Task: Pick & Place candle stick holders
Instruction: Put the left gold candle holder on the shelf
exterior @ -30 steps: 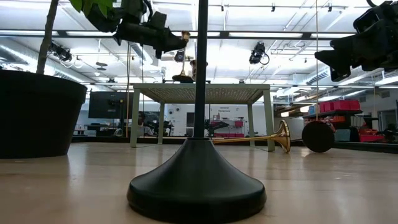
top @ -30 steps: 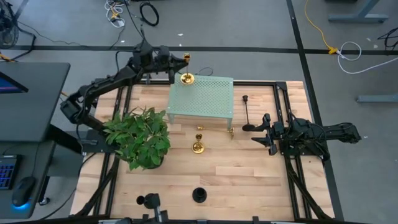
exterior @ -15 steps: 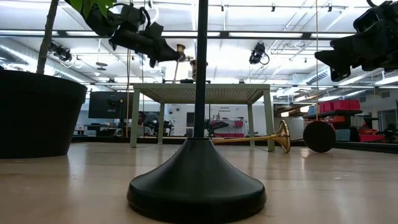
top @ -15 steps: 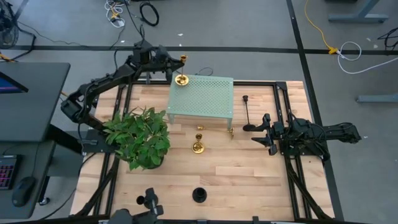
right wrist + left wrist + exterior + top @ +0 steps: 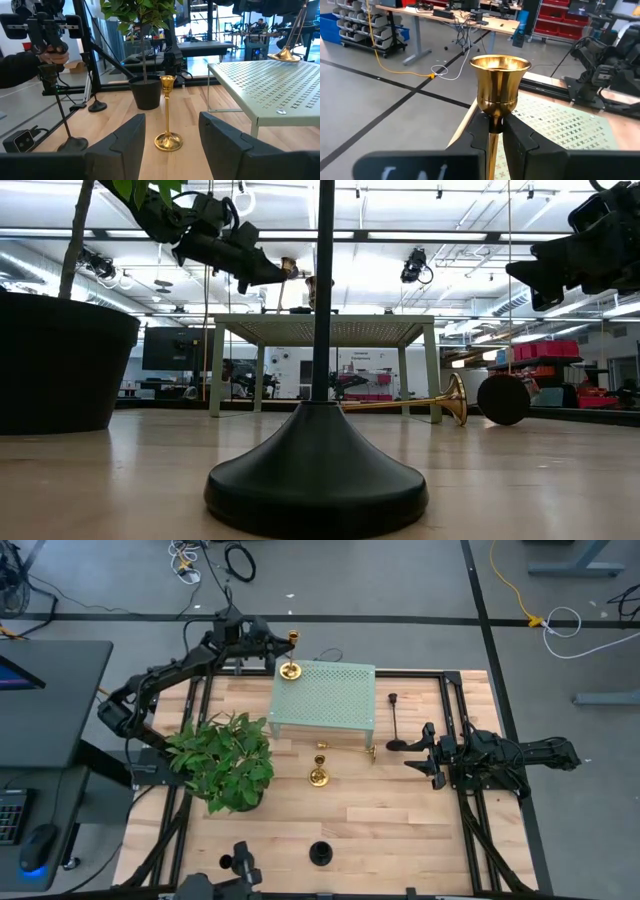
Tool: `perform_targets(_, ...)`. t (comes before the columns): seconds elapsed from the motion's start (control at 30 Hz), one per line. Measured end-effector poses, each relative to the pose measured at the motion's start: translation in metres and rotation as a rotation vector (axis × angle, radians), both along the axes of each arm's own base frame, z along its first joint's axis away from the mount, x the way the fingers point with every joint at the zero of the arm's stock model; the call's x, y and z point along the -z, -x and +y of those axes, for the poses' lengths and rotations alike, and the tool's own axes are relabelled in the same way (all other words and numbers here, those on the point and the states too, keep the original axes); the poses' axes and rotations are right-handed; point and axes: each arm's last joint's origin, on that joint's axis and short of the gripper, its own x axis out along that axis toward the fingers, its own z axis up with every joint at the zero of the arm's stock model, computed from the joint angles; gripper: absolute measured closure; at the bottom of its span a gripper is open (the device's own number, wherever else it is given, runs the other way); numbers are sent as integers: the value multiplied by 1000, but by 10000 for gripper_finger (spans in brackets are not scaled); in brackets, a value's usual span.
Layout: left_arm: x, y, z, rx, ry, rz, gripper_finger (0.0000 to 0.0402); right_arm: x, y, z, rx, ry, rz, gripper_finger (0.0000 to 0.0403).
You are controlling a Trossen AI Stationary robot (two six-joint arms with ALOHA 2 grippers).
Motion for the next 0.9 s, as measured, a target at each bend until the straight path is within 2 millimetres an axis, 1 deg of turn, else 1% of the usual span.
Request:
perform_targets(0.6, -1, 1, 1, -13, -11, -1, 370, 0, 0, 0, 0, 0, 0, 218)
perform_targets(0.7, 6, -7, 1, 1, -1, 7, 370, 0, 0, 0, 0, 0, 0, 218)
perform_targets(0.77, 10, -9, 4, -22, -2, 13, 369, 0, 0, 0, 0, 0, 0, 218)
perform_targets(0.9, 15, -12, 9, -15, 5, 8, 369, 0, 0, 0, 0, 0, 0, 218)
